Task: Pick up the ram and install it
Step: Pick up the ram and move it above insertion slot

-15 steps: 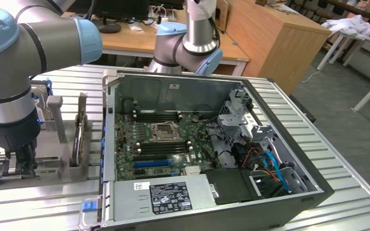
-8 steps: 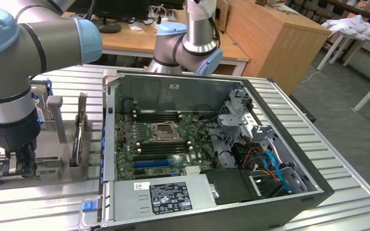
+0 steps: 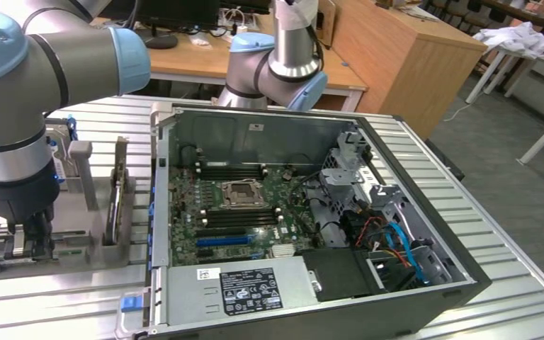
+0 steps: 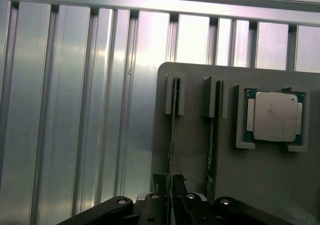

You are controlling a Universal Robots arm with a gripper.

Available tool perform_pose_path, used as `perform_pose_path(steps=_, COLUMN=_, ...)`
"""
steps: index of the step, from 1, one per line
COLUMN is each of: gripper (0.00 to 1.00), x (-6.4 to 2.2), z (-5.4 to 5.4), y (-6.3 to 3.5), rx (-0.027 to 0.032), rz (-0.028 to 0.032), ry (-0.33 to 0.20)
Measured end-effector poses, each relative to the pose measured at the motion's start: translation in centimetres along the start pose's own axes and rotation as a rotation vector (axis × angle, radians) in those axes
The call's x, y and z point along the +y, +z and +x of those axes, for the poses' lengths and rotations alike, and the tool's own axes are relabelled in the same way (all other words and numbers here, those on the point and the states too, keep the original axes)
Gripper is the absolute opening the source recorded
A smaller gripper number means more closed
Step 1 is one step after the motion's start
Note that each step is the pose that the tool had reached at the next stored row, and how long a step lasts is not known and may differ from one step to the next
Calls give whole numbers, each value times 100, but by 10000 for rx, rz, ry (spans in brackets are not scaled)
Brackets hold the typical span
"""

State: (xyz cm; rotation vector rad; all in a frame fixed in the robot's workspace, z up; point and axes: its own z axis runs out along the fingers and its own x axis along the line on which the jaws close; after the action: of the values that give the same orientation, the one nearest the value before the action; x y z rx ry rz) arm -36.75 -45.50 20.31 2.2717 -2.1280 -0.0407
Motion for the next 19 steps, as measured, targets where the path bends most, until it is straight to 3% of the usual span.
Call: perform_pose_path(steps=19, gripper=20, x=-1, z=0, y=13, rx=0, rz=-1, ry=0)
